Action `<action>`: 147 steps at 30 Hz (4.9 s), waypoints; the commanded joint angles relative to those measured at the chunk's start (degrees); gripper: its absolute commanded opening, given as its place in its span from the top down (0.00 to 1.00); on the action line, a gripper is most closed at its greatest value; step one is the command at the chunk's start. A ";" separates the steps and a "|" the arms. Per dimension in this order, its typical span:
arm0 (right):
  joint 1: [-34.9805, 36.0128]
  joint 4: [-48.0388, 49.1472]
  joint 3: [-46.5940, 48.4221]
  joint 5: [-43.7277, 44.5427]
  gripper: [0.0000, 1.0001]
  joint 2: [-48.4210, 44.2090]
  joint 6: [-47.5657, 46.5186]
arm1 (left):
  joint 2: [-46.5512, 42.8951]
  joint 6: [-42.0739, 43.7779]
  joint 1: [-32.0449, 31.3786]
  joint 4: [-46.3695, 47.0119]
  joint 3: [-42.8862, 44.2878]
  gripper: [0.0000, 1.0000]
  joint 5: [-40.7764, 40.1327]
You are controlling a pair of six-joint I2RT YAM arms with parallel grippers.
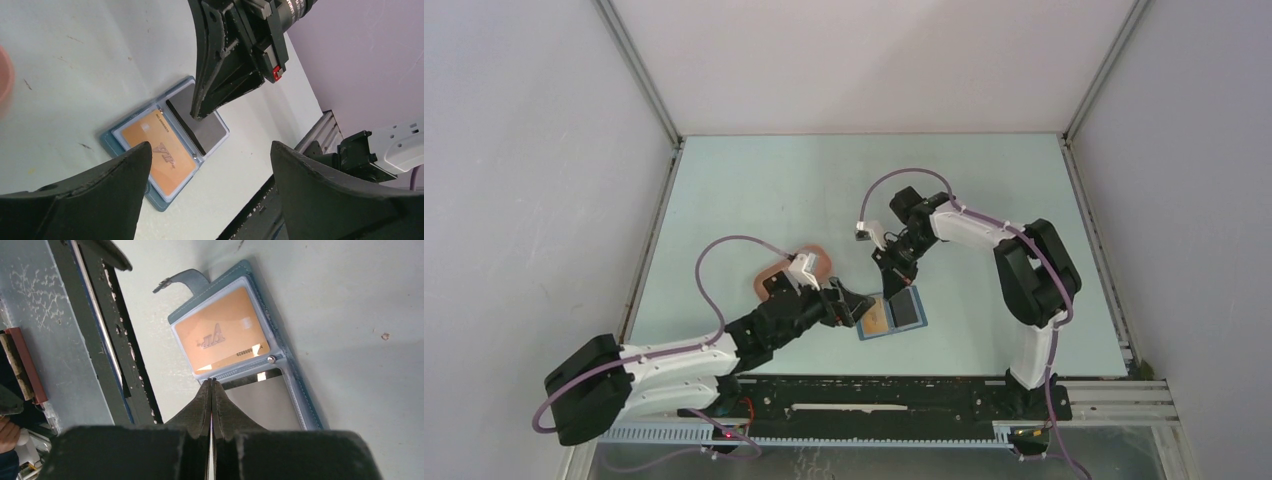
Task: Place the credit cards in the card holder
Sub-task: Turn over the card slot in the card holder.
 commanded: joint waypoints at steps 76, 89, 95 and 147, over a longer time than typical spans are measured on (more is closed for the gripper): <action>2.83 0.07 3.16 8.08 1.00 10.88 6.00 | 21.53 -8.60 2.16 2.73 5.44 0.59 7.78; 2.81 0.06 3.17 7.79 1.00 10.76 5.91 | 21.43 -8.21 2.17 4.94 5.38 0.68 9.26; 2.80 -0.47 3.34 6.46 1.00 10.38 5.36 | 21.64 -8.16 2.17 6.39 5.23 0.68 9.54; -4.75 -1.10 3.42 -9.09 0.59 5.42 9.52 | 23.53 -4.51 3.10 6.80 9.76 0.53 13.54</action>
